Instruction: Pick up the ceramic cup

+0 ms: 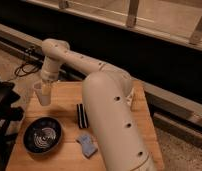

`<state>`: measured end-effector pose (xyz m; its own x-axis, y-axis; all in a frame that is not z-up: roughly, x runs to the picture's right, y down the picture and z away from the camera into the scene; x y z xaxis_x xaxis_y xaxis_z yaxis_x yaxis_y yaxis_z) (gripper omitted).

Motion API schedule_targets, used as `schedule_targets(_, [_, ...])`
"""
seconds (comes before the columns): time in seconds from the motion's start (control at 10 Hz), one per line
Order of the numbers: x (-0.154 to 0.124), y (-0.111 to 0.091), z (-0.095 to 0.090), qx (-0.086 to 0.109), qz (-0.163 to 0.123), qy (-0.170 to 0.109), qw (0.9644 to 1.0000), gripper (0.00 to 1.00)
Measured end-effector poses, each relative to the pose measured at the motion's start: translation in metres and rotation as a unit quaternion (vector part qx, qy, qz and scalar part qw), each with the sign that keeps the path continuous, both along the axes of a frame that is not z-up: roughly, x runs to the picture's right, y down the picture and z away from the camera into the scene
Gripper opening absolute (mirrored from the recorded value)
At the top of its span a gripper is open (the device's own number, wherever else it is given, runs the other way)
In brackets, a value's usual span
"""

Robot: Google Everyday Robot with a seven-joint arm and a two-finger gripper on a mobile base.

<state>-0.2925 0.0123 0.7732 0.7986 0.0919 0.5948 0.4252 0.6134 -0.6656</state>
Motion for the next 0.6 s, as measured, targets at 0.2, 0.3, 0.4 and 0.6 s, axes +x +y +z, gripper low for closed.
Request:
schedule_targets(0.2, [0.016, -0.002, 0.0, 0.004, 0.0, 0.007, 1.0, 0.1])
schedule_targets(0.3, [0.017, -0.003, 0.0, 0.007, 0.001, 0.007, 1.0, 0.1])
schedule_targets(0.4, [0.016, -0.005, -0.003, 0.01, 0.001, 0.005, 0.9999, 0.1])
schedule_targets(0.6, [0.026, -0.008, -0.004, 0.014, 0.004, 0.009, 0.9999, 0.1])
